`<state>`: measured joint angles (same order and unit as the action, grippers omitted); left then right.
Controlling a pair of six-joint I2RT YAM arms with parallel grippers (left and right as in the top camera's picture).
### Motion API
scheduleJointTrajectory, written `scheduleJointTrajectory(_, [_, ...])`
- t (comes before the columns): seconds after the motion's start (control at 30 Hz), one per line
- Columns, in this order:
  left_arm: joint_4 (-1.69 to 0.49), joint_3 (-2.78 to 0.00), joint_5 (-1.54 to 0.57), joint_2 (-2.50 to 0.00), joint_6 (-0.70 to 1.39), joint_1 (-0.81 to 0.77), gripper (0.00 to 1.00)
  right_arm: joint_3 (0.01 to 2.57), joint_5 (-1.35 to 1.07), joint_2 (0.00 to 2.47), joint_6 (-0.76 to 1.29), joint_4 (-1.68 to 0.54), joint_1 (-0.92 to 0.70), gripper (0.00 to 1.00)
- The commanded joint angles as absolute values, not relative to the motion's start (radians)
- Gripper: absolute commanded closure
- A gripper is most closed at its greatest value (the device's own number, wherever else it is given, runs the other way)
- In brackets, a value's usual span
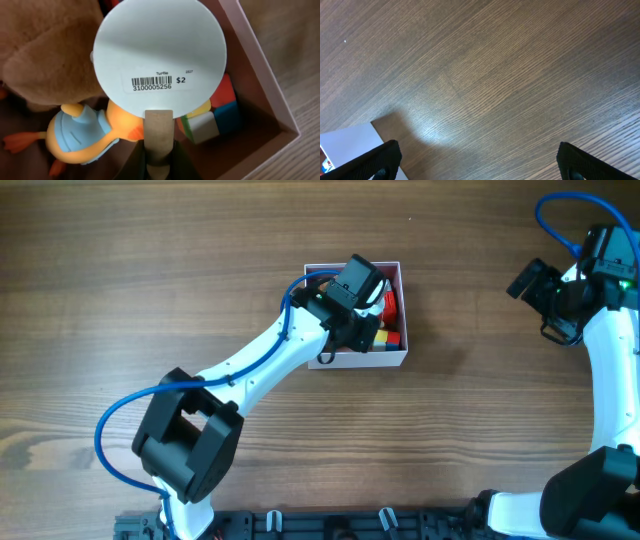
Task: Pack container
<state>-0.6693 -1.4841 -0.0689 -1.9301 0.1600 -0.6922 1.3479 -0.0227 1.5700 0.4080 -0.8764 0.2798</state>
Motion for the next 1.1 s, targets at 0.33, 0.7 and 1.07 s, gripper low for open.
scheduleJointTrajectory(0.33, [-0.692, -1.49, -0.049, -1.936, 0.277, -0.691, 0.55, 1.348, -0.027, 1.58, 0.422, -0.873, 0.281, 0.0])
scheduleJointTrajectory(0.7, [-0.805, -1.605, 0.01, -1.737, 0.276, -0.661, 0.32, 1.348, -0.027, 1.58, 0.422, -0.873, 0.281, 0.0])
scheduleJointTrajectory(1.07, [-1.1, -1.61, 0.162, -1.407, 0.278, -0.294, 0.0, 1.348, -0.027, 1.58, 0.422, -0.873, 0.281, 0.0])
